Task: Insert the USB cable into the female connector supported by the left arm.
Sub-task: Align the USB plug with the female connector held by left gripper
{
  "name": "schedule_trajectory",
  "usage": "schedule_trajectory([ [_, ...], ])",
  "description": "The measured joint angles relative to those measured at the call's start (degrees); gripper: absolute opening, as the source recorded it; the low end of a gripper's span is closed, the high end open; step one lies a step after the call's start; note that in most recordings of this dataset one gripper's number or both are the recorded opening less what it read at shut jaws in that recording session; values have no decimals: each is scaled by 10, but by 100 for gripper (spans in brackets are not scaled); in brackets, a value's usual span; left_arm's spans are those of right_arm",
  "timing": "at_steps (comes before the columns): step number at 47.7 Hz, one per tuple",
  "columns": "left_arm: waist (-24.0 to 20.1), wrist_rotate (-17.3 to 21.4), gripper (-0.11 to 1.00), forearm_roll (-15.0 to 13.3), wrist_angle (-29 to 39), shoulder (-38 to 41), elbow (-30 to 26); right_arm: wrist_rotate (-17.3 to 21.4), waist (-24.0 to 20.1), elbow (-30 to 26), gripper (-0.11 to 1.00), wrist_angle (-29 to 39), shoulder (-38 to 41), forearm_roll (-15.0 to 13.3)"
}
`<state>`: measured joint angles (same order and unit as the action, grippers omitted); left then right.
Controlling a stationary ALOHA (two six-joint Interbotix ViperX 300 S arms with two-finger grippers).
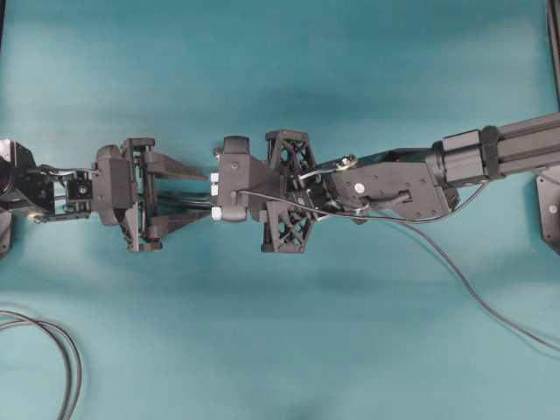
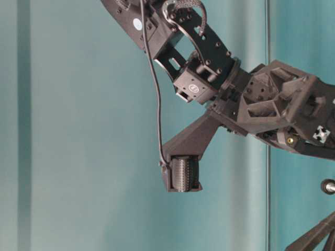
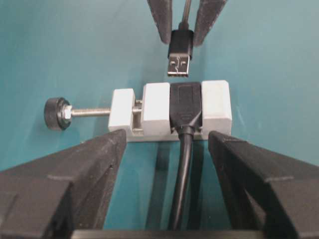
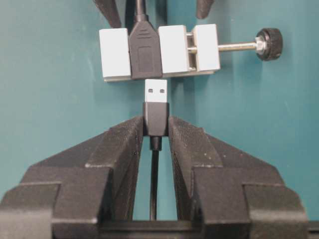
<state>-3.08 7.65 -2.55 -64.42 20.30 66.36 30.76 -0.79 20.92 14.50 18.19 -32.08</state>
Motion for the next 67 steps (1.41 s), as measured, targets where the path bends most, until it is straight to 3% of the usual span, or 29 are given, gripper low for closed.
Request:
schedule_trajectory([
  [20,0,0,76,0,0,0,-3,-1,0,9,21,-15,1,-1],
  [35,1,0,76,0,0,1,-3,0,0,9,21,-18,1,-29],
  [67,0,0,75,0,0,1,-3,-1,0,16,21,-30,6,-33],
])
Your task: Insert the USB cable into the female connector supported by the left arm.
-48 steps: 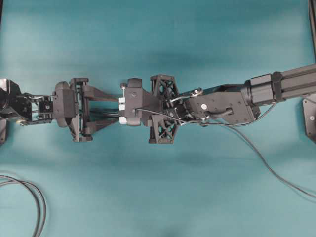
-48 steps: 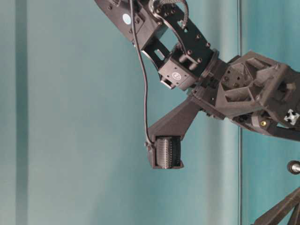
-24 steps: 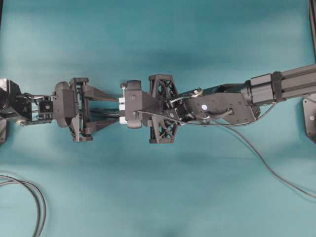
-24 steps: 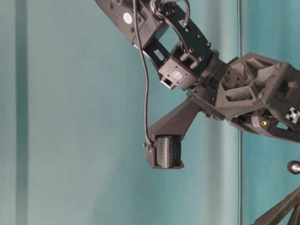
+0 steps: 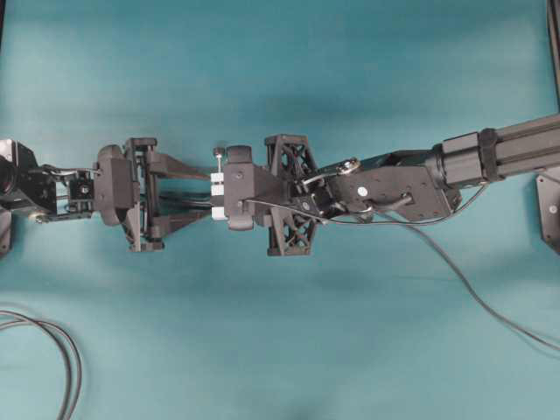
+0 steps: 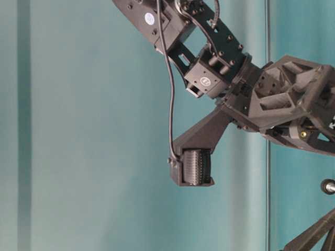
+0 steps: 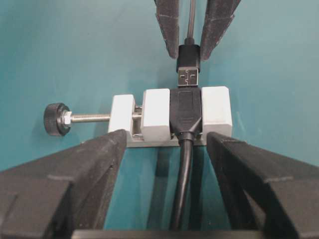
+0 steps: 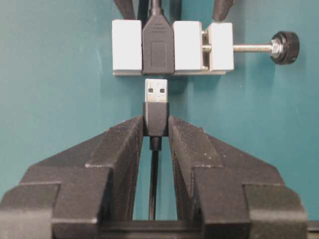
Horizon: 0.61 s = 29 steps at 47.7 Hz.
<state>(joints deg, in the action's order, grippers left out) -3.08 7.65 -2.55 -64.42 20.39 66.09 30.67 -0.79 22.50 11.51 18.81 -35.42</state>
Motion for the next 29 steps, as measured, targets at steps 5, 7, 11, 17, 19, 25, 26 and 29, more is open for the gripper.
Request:
schedule_trajectory([
  [5,0,0,76,0,0,0,-1,0,0,0,21,0,0,0],
  [7,0,0,76,0,0,-1,-1,0,0,0,21,0,0,-1],
  [11,0,0,76,0,0,0,-2,0,0,0,21,0,1,-1],
  [17,0,0,76,0,0,0,-4,0,0,0,21,0,1,-4],
  [19,0,0,76,0,0,-1,-4,0,0,0,21,0,0,-5],
  [25,0,0,76,1,0,-1,-4,0,0,0,21,0,1,-6],
  [26,0,0,76,0,-1,-1,-4,0,0,0,21,0,1,-7],
  [29,0,0,76,0,0,0,-4,0,0,0,21,0,0,-7],
])
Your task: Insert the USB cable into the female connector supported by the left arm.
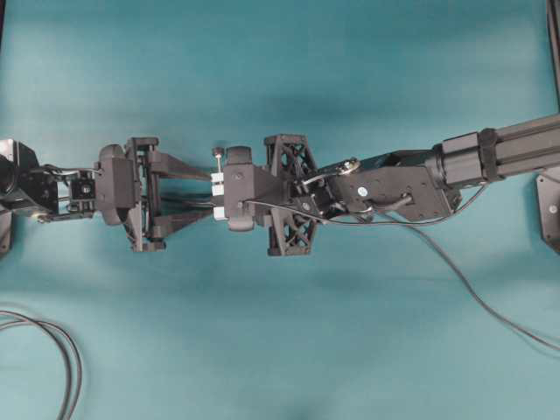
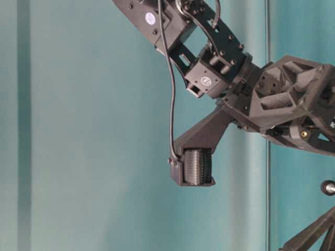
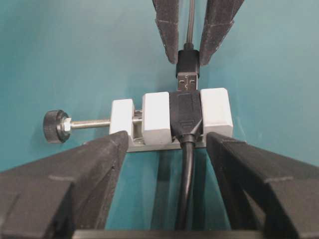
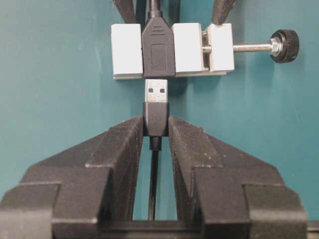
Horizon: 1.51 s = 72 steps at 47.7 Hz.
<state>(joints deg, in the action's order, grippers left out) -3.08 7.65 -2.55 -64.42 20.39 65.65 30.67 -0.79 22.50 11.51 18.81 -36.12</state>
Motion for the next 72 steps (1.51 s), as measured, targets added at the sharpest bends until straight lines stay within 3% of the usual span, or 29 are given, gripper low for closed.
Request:
schedule_trajectory([
  [17,0,0,75,0,4,-1,-1,-1,0,-3,21,13,1,-17],
  [62,0,0,76,0,9,0,-1,-2,-3,-4,21,-7,11,-18],
  [72,1,0,76,0,12,-1,0,-4,-5,-6,21,34,11,-18],
])
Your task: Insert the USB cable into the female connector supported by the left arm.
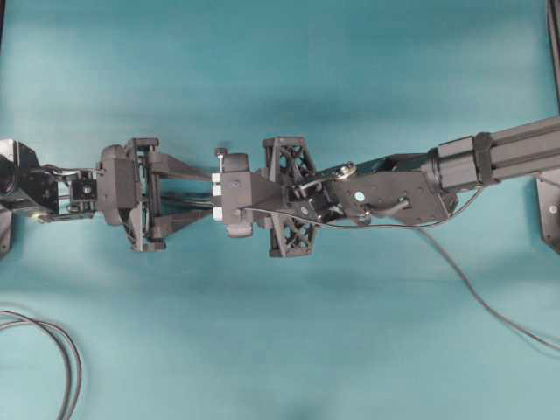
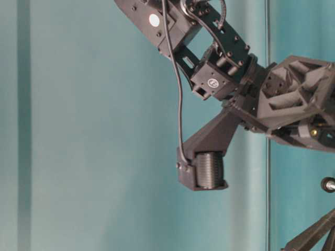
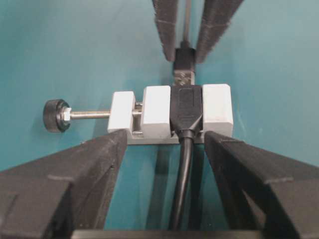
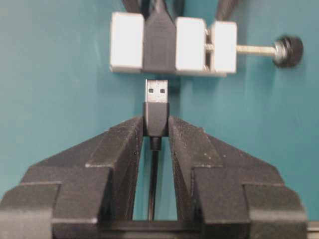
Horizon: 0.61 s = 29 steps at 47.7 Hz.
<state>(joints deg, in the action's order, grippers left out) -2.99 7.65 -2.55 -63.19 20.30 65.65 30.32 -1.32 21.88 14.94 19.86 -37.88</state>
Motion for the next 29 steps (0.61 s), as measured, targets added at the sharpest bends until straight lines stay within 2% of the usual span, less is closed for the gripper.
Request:
schedule_trajectory([
  [29,0,0,76,0,11,0,3,-4,-1,-1,21,-19,-1,-1],
])
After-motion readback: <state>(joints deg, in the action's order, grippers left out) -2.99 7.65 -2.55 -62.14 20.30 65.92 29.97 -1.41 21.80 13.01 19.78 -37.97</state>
